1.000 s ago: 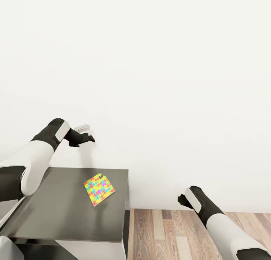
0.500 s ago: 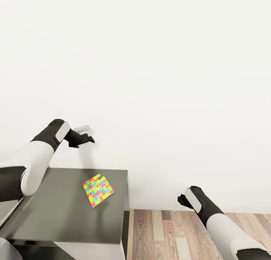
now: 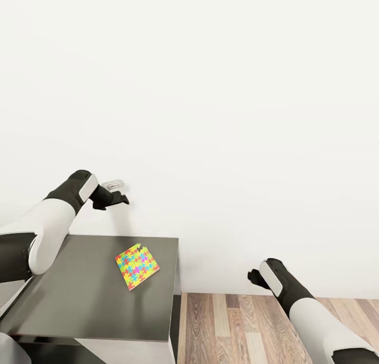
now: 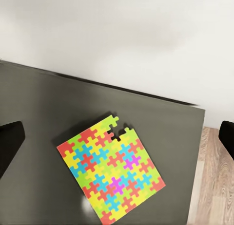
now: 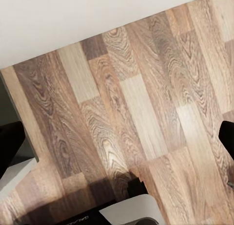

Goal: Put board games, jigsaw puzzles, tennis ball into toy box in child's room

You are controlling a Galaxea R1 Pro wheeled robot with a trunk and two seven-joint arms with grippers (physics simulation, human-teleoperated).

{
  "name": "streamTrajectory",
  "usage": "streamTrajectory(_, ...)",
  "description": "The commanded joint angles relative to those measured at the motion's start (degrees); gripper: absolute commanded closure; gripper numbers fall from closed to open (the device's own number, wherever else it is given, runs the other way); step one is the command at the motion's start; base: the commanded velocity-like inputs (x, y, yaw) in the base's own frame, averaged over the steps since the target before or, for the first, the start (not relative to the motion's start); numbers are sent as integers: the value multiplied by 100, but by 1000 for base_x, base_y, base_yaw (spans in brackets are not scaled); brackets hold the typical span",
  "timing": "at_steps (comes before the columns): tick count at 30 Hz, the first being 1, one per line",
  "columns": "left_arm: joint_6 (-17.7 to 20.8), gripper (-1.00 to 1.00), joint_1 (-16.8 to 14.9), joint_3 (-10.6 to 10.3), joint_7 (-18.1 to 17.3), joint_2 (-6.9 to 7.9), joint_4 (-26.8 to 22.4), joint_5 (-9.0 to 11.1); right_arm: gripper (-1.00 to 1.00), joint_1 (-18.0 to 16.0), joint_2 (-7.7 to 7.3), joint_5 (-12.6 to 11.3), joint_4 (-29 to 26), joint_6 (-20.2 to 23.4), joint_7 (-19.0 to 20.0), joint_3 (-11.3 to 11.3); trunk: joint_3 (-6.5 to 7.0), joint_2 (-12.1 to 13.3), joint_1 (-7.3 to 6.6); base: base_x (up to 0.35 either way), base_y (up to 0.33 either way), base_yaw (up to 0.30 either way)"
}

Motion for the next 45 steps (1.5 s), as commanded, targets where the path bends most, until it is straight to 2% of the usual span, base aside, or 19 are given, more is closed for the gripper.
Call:
streamTrajectory(1, -7, -100, -3, -3, -15, 2, 4, -14, -100, -4, -14, -61, -14, 22, -47, 48, -19, -13, 3, 0, 0, 0)
streamTrajectory(45, -71, -100, 18, -3, -23, 2, 19, -35, -100, -4, -32, -62, -22, 29, -35, 55, -424, -13, 3, 0, 0, 0)
